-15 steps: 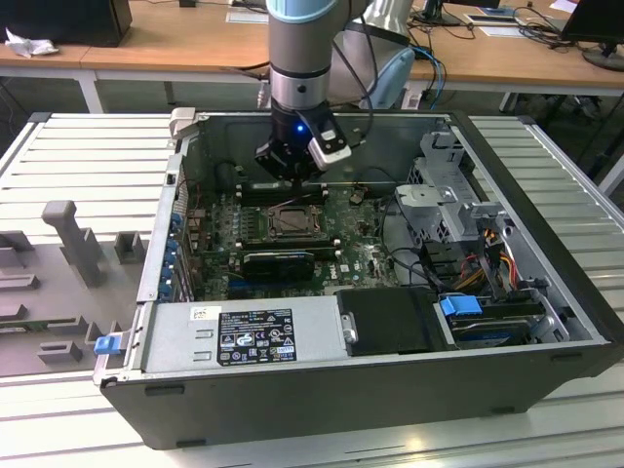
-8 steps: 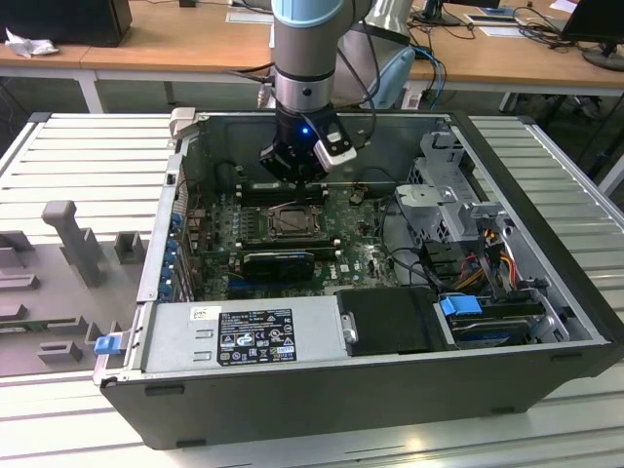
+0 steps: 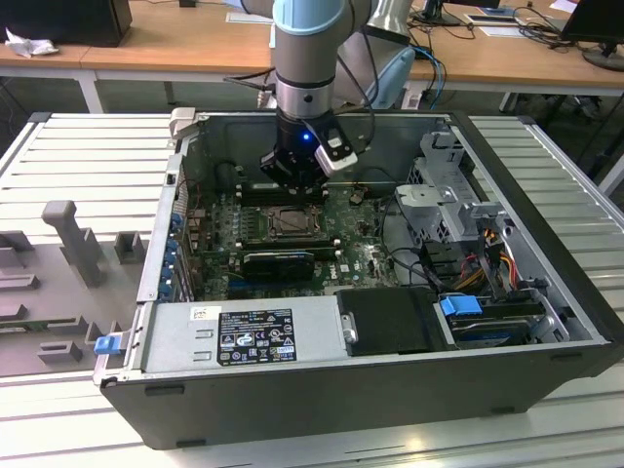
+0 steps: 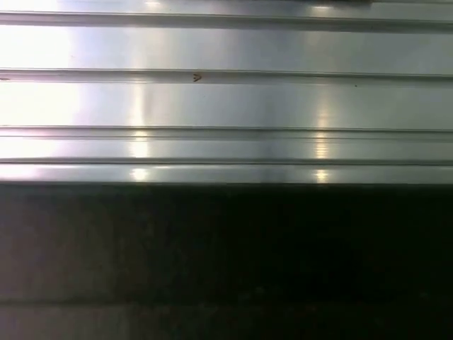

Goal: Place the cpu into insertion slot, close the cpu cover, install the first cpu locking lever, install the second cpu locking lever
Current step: 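Install the first cpu locking lever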

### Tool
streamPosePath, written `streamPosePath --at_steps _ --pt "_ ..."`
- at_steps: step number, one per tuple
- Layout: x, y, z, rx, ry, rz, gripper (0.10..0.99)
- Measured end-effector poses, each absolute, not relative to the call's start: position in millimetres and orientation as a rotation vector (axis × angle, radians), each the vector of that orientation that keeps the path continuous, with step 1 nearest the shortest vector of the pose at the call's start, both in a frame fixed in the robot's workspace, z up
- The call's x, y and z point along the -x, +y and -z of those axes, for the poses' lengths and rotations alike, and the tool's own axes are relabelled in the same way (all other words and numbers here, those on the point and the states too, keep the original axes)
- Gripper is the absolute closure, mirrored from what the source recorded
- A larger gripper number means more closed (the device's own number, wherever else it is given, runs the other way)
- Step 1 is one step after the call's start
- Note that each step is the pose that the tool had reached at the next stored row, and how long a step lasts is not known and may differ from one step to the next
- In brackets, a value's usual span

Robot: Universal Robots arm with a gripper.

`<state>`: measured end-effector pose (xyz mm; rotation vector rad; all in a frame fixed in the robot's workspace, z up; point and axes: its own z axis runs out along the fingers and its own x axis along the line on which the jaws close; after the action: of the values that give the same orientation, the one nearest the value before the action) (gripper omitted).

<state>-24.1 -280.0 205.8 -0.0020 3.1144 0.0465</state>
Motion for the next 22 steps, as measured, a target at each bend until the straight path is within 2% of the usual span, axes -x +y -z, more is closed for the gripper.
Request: streamPosePath --at_steps 6,11,17,22 --pt "23 -278 -202 0.006 3.115 -0.004 0.980" --pt "23 -278 -202 0.011 3.114 -0.039 0.980" --pt "23 -278 -217 0.011 3.114 -0.041 0.980" --pt "23 -280 -217 0.011 3.114 -0.041 0.980"
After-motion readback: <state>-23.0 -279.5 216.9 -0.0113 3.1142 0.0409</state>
